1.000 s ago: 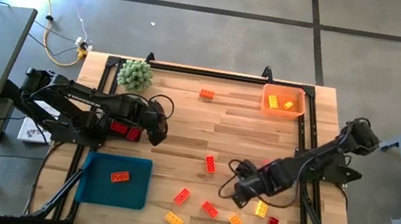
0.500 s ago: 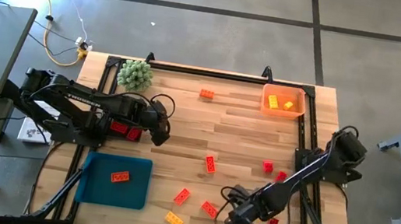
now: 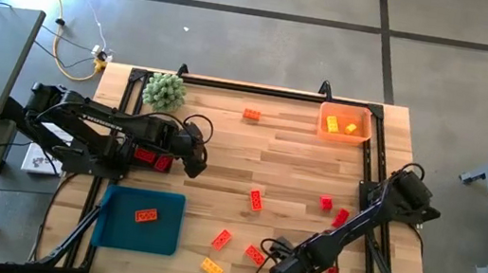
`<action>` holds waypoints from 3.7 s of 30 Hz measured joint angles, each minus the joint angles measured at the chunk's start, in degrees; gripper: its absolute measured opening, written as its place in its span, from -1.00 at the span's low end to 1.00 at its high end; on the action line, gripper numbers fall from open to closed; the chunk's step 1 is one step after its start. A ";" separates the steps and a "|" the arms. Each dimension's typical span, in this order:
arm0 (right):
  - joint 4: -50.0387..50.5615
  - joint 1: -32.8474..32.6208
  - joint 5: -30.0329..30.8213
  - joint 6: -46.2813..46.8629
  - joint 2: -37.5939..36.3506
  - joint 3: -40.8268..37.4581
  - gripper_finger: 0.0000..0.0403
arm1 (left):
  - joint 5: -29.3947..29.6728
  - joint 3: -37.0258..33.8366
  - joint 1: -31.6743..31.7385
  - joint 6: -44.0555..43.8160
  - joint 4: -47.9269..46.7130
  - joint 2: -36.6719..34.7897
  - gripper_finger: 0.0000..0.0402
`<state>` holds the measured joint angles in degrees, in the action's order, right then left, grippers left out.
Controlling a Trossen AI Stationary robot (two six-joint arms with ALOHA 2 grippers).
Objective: Sort & place blocks by color
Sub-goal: Put the yellow game piece into the orange bin
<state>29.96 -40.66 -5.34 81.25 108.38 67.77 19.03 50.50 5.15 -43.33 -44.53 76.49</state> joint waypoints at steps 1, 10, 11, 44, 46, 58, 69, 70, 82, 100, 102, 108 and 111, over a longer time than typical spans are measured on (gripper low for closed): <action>0.10 0.00 -0.21 -0.02 0.05 0.00 -0.02 | 0.00 0.00 0.00 -0.04 0.04 0.00 -0.07; 4.11 0.07 1.20 1.45 0.01 0.14 -0.06 | 0.00 0.00 0.00 0.02 0.33 0.00 -0.07; 5.22 0.07 1.24 1.93 -0.03 0.15 -0.09 | 0.00 0.00 0.00 0.02 0.38 0.00 -0.07; 21.55 1.74 9.37 -2.71 0.09 8.71 -0.62 | -0.02 -0.02 0.00 1.57 1.20 0.00 -0.07; 23.23 3.03 10.64 -4.47 0.07 9.59 -0.62 | -0.02 -0.02 0.00 1.80 1.20 0.00 -0.07; 27.14 13.79 10.76 -22.78 -0.04 10.62 -0.62 | -0.02 -0.03 0.00 3.93 1.18 0.00 -0.07; 34.09 26.31 12.12 -38.54 -0.07 10.62 -0.62 | -0.02 -0.04 -2.55 5.03 1.18 0.00 -0.07; 34.71 27.39 12.60 -39.62 -0.07 10.62 -0.62 | -0.02 -0.04 -2.93 5.20 1.18 0.00 -0.07; 41.49 39.53 18.70 -51.19 -0.11 10.64 -0.62 | 0.00 -0.04 -6.23 8.67 3.04 0.00 -0.07; 60.02 56.20 39.82 -56.55 -0.27 28.98 -0.62 | 0.00 -0.04 -6.25 28.99 23.69 0.00 -0.07; 59.99 58.46 39.86 -57.91 -0.47 30.18 -0.62 | 0.00 -0.04 -6.11 30.99 26.04 0.00 -0.07; 60.04 66.69 39.28 -60.62 -0.48 29.88 -0.62 | 0.02 -0.04 -3.80 36.85 32.52 0.00 -0.07; 59.15 71.30 36.58 -62.42 -0.48 28.04 -0.62 | 0.00 -0.04 -1.66 38.90 35.53 0.00 -0.07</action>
<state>89.12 30.64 31.24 18.82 107.90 95.80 19.03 50.46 3.49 -4.43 -9.00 76.49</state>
